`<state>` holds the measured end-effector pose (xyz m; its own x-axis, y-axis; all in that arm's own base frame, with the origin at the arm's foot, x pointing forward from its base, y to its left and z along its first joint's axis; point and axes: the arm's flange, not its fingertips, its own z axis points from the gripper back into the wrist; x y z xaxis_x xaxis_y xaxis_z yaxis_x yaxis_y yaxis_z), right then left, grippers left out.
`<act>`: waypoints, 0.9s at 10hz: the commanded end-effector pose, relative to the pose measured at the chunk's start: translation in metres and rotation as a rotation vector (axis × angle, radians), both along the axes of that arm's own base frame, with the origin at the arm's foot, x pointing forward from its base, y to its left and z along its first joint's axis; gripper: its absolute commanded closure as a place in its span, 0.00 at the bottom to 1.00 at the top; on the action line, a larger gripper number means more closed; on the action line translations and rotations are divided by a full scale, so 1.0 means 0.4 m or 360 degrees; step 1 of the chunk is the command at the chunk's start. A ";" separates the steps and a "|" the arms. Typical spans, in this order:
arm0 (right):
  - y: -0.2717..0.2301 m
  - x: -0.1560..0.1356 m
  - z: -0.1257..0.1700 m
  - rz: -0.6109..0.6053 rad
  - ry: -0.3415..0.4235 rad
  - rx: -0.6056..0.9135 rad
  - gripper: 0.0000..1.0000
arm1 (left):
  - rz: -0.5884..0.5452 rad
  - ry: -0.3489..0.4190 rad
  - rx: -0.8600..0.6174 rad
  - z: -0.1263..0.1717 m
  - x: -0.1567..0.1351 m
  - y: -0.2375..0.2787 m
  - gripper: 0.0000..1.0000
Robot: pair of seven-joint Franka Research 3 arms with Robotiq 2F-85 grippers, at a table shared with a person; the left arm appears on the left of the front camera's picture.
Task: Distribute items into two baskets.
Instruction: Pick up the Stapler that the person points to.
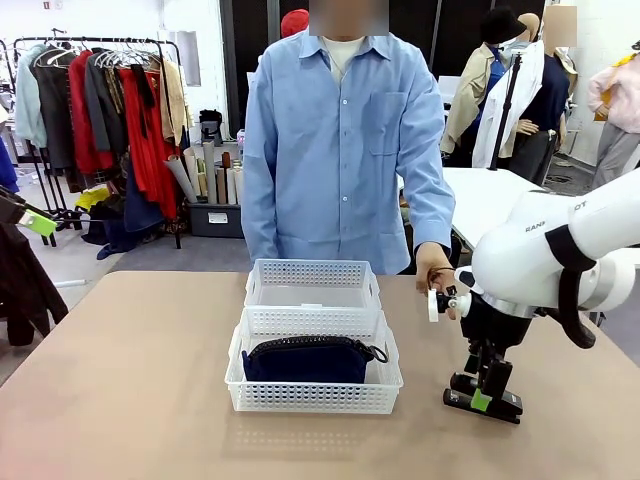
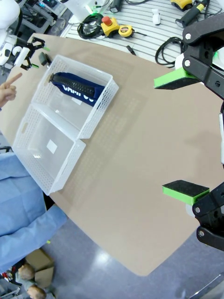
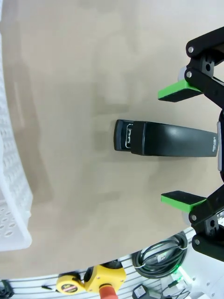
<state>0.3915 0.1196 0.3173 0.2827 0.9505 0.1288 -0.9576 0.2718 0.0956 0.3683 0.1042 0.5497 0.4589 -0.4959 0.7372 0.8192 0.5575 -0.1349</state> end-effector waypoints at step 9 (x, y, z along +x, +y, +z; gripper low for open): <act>-0.082 -0.208 -0.099 -0.0036 -0.0045 -0.0181 0.00 | -0.0014 -0.0019 -0.0027 0.000 0.000 0.001 0.00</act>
<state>0.3969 0.1058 0.3017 0.2873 0.9563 0.0549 -0.9559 0.2826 0.0800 0.3683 0.1042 0.5497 0.4589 -0.4960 0.7372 0.8192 0.5574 -0.1349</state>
